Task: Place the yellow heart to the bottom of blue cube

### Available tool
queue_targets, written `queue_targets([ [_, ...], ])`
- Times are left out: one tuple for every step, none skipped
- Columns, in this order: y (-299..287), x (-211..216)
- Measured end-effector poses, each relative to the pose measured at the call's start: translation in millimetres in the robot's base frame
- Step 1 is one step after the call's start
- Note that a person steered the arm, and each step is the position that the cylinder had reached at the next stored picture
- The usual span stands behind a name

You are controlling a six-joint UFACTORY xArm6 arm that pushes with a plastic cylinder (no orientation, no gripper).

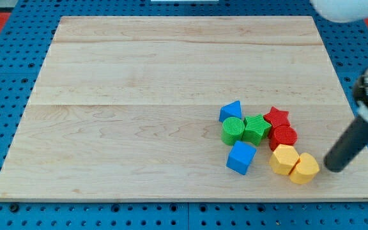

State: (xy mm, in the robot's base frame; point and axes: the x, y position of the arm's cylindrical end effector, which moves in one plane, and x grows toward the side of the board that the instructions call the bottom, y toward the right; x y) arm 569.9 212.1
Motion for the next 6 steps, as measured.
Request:
queue_targets([
  [-30.2, 2.9],
  [-32.2, 8.1],
  [-70.7, 14.5],
  [-106.9, 18.8],
  [-96.6, 26.4],
  [-99.6, 31.7],
])
